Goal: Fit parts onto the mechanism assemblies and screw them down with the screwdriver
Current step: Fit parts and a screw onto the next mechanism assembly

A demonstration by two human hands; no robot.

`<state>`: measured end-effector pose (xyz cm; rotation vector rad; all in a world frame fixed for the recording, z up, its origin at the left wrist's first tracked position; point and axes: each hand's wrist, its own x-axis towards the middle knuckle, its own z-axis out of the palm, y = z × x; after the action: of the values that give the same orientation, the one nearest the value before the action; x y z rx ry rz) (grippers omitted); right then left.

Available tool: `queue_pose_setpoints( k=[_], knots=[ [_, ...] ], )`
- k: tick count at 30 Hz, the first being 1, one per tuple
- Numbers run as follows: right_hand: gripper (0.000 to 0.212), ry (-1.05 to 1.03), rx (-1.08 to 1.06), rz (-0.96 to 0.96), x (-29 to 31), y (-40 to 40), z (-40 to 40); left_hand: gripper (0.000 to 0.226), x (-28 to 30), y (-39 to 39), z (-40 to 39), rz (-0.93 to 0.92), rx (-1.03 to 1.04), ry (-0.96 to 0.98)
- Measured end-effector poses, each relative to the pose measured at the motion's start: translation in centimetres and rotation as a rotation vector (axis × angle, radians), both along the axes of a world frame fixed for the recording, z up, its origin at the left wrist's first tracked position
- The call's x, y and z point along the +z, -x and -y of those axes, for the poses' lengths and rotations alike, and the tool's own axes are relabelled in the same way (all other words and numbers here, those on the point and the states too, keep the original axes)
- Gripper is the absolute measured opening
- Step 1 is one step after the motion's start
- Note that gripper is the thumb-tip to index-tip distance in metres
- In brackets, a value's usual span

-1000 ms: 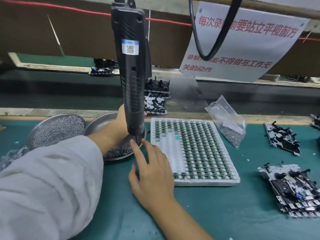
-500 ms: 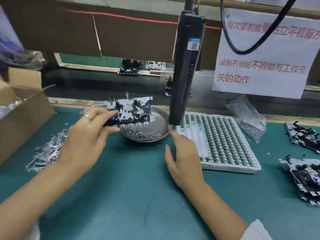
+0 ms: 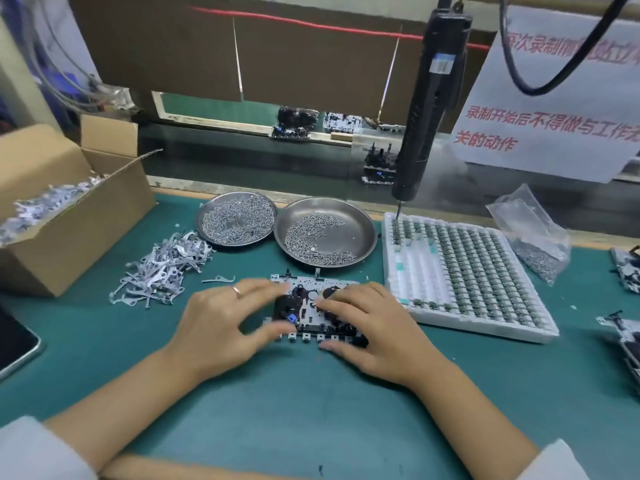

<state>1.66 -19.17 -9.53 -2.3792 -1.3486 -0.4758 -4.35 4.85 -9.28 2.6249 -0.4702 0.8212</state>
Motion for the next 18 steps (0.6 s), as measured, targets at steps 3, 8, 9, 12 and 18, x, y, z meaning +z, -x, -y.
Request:
queue_pose_setpoints(
  k=[3,8,9,12,18],
  knots=[
    [0.047,0.019,-0.029,-0.008,-0.1,-0.1,0.0,0.047,0.4,-1.4,-1.6,-0.020,0.354,-0.044],
    [0.046,0.035,-0.096,0.034,-0.4,-0.1,-0.3,0.031,0.1,-2.3,-2.7,-0.127,0.466,-0.145],
    [0.045,0.022,-0.088,0.043,-0.4,-0.2,-0.2,0.030,0.1,-2.2,-2.7,-0.114,0.452,-0.129],
    [0.033,-0.237,-0.009,-0.002,-0.2,0.1,-0.2,0.033,0.7,-1.7,-1.7,0.030,0.308,-0.031],
    [0.029,-0.498,0.032,-0.100,1.2,0.0,-2.1,0.017,1.8,-2.2,1.9,0.192,-0.242,-0.095]
  ],
)
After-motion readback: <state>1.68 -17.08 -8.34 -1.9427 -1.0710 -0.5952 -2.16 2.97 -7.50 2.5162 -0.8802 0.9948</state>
